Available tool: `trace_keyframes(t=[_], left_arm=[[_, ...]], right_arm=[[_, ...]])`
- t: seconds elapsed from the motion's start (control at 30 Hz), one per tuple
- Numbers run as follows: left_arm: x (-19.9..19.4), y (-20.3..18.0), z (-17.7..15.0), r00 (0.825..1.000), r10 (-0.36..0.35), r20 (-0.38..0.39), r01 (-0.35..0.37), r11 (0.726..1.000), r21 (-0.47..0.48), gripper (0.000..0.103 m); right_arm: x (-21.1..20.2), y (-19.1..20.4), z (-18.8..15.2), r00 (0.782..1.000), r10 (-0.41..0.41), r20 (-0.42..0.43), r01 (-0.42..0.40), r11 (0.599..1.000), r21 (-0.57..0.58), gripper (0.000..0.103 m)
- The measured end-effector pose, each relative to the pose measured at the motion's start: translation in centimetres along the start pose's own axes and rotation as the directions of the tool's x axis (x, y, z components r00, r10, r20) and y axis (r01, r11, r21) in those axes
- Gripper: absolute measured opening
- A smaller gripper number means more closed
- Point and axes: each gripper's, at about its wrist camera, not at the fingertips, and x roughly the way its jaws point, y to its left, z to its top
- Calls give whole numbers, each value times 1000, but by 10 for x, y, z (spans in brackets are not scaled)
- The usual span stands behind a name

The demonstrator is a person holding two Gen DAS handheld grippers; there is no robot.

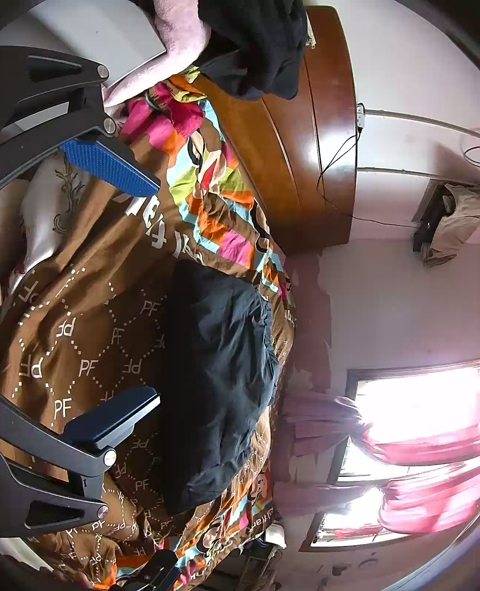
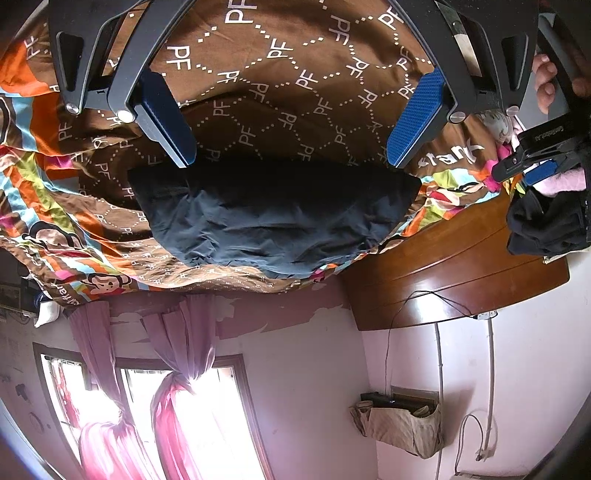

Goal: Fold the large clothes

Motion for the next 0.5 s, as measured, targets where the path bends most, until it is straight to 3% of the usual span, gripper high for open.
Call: trace_keyframes(t=[0.5], left_arm=[[9,-4,-2,1000,-5,-31,5,1000,-7,103]], right_arm=[[0,-9,-6,1000,3,-14,-2,1000,5,102]])
